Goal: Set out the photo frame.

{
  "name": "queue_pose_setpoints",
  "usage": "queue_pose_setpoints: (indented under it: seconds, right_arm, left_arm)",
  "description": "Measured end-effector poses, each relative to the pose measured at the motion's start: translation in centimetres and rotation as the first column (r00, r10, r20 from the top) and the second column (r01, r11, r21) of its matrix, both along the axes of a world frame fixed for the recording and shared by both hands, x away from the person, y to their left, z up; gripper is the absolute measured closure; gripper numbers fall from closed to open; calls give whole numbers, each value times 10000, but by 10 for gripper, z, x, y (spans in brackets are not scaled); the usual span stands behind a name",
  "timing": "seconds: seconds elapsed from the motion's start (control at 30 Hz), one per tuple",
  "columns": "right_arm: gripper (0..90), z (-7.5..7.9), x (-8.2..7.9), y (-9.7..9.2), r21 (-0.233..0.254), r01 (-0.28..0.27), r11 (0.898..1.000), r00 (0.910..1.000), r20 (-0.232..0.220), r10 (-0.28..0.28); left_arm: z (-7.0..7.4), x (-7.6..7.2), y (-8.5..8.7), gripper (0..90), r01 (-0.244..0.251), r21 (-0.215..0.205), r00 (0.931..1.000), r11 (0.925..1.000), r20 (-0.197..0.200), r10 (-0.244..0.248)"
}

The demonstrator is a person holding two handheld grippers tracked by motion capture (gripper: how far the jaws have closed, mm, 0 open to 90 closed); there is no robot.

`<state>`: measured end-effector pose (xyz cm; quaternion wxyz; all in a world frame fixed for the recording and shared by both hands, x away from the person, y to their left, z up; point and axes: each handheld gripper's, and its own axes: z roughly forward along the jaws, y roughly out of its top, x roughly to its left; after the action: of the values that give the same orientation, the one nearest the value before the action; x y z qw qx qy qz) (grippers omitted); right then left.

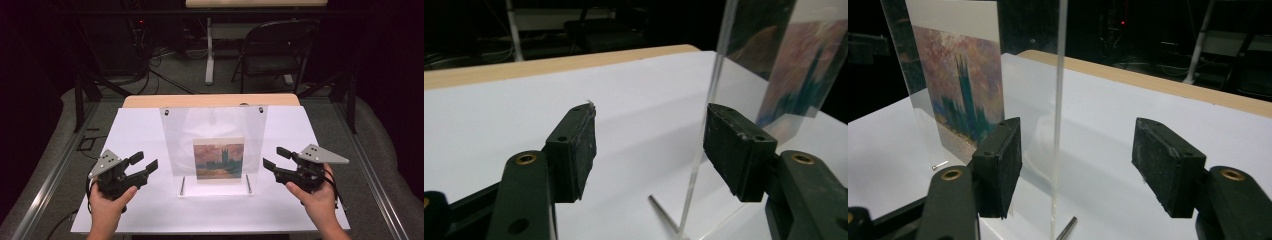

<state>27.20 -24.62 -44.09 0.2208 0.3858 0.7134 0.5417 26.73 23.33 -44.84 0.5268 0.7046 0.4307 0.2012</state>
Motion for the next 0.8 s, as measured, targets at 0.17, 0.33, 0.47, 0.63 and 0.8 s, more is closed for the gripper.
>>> queue_pose_setpoints:
  seconds: [0.17,0.33,0.47,0.63,0.8]
  right_arm:
    - [362,-12,-15,-12,48,527,9986,9986,-89,-527]
    - [362,-28,-23,-19,-206,860,9961,9958,-302,-866]
    - [363,-50,-26,-24,-510,1322,9899,9888,-630,-1353]
    - [363,-69,-23,-24,-532,1390,9889,9851,-943,-1436]
    - [363,-84,-19,-22,-628,1440,9876,9808,-1239,-1509]
  left_arm:
    - [-21,-5,15,376,-569,120,9972,9983,-487,574]
    - [-38,-8,21,377,-814,-164,9930,9965,-874,797]
    - [-56,-8,21,377,-989,153,9894,9950,-1050,1000]
    - [-71,-4,21,376,-1035,665,9888,9924,-1011,1099]
    - [-79,-4,17,377,-866,1025,9911,9910,-922,961]
